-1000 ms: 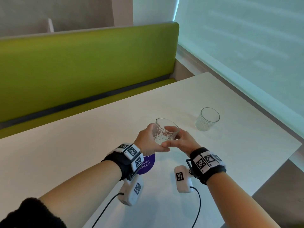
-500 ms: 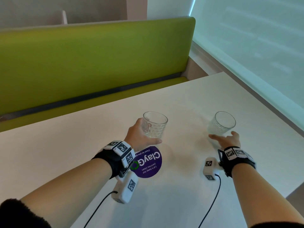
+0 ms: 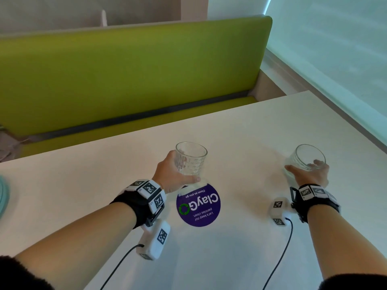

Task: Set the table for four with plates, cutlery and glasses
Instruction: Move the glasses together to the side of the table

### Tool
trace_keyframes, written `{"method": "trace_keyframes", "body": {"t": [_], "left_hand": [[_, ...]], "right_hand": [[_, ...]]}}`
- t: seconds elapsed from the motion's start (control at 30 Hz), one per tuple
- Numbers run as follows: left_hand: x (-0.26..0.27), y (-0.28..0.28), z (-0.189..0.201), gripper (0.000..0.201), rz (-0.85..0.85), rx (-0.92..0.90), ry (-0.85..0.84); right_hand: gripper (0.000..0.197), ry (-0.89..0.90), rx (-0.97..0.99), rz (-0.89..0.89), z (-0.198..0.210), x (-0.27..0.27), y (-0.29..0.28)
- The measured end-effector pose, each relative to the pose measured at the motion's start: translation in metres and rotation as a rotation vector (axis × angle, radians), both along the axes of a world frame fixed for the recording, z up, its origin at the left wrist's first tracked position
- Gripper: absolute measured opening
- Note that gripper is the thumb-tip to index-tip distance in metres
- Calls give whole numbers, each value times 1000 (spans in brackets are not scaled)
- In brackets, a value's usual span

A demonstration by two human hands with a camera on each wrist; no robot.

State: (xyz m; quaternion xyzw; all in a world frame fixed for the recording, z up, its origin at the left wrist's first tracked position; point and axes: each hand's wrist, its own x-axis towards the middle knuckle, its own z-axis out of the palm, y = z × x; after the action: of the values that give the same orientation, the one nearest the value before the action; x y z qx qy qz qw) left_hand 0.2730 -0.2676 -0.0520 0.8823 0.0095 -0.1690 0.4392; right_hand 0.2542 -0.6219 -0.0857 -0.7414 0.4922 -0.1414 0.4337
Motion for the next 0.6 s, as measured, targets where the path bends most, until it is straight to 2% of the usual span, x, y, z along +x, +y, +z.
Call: {"method": "trace_keyframes", "body": {"t": [0.33, 0.6], "left_hand": [[-23, 12, 8, 79, 1, -52, -22], [-91, 60, 27, 82, 1, -139, -78]], "right_hand": [[75, -36, -28, 79, 18, -28, 44], [70, -105, -43, 324, 51, -102, 146]]}}
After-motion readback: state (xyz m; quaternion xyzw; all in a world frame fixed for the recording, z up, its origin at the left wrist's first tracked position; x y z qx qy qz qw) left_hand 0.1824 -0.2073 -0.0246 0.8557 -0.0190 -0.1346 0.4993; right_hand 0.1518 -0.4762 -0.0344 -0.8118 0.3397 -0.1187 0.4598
